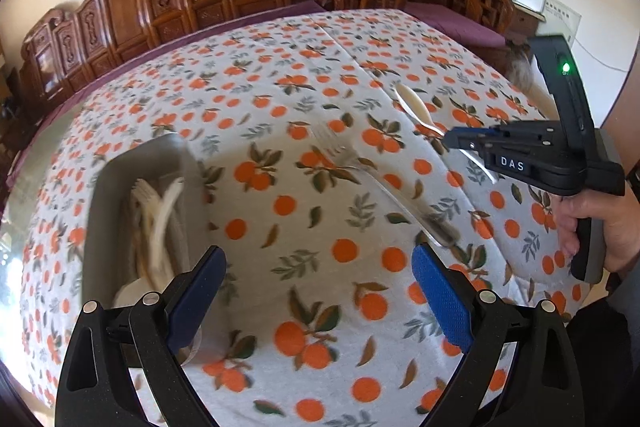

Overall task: Organize utensils
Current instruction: 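Grasp the metal fork with the left tool while the right tool holds the white spoon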

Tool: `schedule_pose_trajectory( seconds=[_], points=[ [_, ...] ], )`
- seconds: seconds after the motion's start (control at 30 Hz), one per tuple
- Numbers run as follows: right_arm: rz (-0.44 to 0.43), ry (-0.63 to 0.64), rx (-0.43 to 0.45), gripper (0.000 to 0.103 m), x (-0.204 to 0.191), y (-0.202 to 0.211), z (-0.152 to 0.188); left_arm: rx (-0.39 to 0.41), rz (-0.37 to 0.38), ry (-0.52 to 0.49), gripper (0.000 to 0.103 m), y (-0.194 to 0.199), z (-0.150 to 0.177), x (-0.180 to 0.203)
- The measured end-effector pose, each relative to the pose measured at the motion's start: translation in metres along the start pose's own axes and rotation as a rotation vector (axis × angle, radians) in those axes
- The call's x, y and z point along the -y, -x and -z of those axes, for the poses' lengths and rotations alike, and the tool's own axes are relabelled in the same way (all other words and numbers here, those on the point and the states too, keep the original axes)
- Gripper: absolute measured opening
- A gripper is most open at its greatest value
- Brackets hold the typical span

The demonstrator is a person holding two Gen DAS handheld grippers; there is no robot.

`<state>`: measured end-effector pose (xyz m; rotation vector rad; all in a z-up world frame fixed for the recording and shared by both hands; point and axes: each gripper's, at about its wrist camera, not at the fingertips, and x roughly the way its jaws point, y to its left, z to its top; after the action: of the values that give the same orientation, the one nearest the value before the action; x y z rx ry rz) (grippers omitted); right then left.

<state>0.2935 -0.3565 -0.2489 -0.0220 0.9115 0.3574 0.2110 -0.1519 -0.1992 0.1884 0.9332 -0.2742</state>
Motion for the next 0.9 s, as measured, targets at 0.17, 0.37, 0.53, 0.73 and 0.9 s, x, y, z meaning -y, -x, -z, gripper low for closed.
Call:
schedule_pose_trajectory(
  seconds=[0.17,0.37,0.53,0.73,0.9],
  points=[
    [0.004,-0.003,0.007,0.01,0.004,0.002,0.001,-0.024,0.013,-0.006,0.09,-0.022,-0.009,0.017],
    [0.005,-0.03,0.017,0.01,0.015,0.005,0.002,-0.063,0.041,0.011,0.078,-0.054,-0.024,0.027],
    [0.003,-0.042,0.031,0.01,0.019,0.008,0.001,-0.095,0.052,0.043,0.064,-0.08,-0.037,0.029],
    [-0.001,-0.046,0.029,0.01,0.022,0.008,0.002,-0.119,0.04,0.064,0.047,-0.1,-0.048,0.032],
    [-0.007,-0.046,0.029,0.01,0.021,0.008,0.002,-0.128,0.019,0.054,0.032,-0.105,-0.051,0.034]
  ],
)
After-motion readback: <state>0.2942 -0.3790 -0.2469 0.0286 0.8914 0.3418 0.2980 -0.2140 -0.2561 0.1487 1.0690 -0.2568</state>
